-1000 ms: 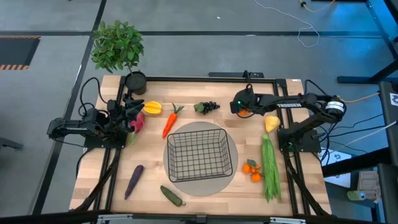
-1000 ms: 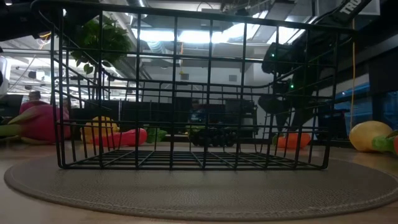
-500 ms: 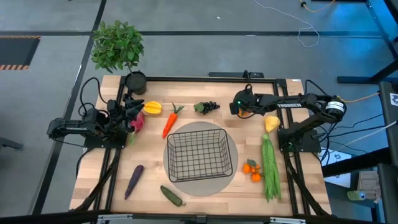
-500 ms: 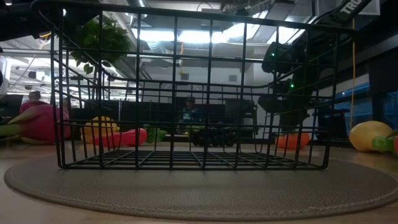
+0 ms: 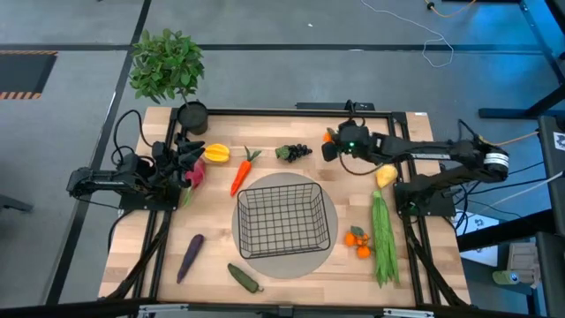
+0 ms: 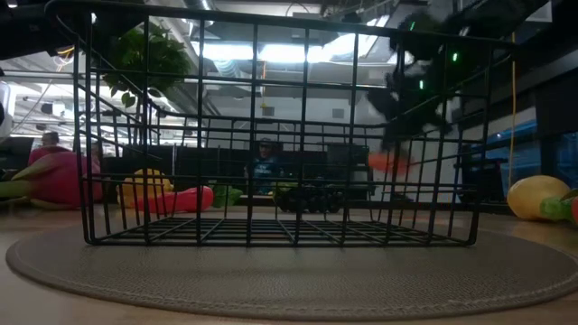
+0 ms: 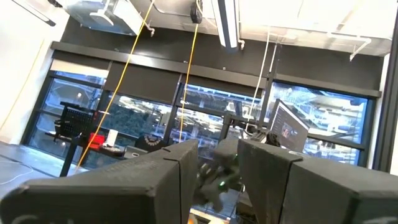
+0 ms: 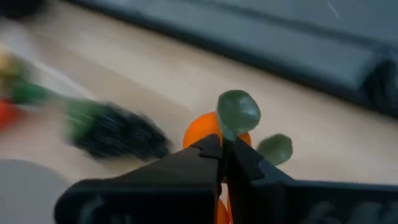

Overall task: Build produce basket
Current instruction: Put the top tangerine into the black basket

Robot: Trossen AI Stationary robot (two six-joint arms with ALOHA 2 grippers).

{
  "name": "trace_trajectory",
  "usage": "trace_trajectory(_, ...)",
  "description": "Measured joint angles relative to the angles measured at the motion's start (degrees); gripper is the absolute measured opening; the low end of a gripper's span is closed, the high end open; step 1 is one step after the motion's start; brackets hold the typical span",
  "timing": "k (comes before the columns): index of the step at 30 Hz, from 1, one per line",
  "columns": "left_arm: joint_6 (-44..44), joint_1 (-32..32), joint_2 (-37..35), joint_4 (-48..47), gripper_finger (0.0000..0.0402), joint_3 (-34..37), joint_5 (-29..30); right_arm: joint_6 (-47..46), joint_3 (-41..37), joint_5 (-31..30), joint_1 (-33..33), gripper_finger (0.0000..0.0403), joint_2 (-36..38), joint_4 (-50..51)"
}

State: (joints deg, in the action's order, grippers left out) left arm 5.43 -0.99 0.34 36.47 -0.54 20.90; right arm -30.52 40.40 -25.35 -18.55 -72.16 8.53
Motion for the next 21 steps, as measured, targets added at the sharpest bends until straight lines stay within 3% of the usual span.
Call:
trace_trajectory(5,0.0,0.0,0.0,0.0,0.0105,0.0,0.0,8.9,0.0,2.9,5.4,0.0001,6.7,-13.7)
trace_trajectory(10,0.0,0.0,0.0,0.0,0.0105,0.0,0.0,16.3,0.0,20.1,12.2,0.0000,9.5,-28.9)
trace_trajectory(13,0.0,0.0,0.0,0.0,0.0105,0.0,0.0,17.8,0.0,29.5,16.4,0.0000,9.2,-33.1)
trace_trajectory(21,0.1,0.0,0.0,0.0,0.0105,0.0,0.0,17.4,0.0,30.8,26.8,0.0000,2.2,-35.2)
